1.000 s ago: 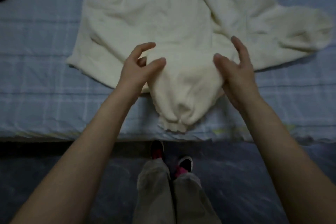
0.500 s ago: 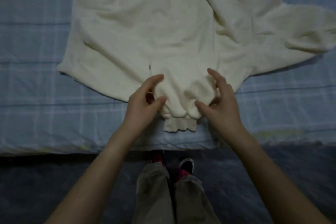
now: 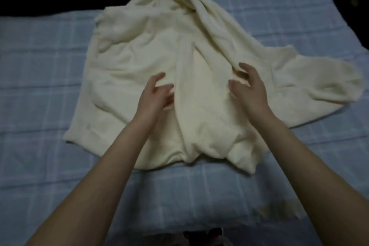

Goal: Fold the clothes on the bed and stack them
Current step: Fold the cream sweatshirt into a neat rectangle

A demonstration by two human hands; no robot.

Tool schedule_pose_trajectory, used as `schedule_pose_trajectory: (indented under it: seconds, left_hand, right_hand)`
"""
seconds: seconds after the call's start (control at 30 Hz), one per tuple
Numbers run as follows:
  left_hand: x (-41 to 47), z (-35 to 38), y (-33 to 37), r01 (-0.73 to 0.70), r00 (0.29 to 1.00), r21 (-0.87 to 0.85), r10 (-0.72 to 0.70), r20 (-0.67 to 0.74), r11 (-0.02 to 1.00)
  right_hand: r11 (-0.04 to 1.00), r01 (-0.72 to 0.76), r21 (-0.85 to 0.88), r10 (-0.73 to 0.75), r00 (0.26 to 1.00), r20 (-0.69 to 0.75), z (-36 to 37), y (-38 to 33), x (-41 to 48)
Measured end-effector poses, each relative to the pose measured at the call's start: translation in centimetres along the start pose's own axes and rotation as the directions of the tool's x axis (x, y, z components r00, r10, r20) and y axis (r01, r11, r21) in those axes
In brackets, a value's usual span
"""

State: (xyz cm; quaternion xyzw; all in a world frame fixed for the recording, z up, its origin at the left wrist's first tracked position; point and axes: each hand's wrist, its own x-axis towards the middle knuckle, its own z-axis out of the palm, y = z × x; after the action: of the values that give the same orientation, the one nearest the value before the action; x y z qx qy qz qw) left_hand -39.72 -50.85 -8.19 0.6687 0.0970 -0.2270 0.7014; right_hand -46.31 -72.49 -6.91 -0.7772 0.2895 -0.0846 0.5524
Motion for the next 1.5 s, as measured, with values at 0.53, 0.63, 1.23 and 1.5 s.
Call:
schedule_pose_trajectory:
  seconds: [0.53,0.63,1.23,1.5]
  left_hand:
    - [-10.1,-3.1,-10.2,-0.579,0.809,0.647,0.451,0.378,0.497]
    - [-10.8,-5.2,-9.1,-0.550,0.832,0.604,0.442,0.337,0.576]
    - [-13.6,-1.6,-11.3,-0.183,0.982,0.907,0.113,0.150,0.380]
    - [-12.5,-4.4,-9.5,-0.187,0.962,0.718,0.273,-0.005,0.671]
  right_hand:
    - [0.929,0.191,-0.317,-0.140,0.974,0.176,-6.2,9.4,-13.9]
    - [0.940,0.175,-0.293,-0.120,0.973,0.198,-11.0,9.8,-12.2]
    - [0.935,-0.059,-0.348,0.152,0.957,0.247,-11.7,12.0,-13.0]
    - [0.801,0.316,-0.508,-0.204,0.942,0.265,-6.4,7.7,-12.0]
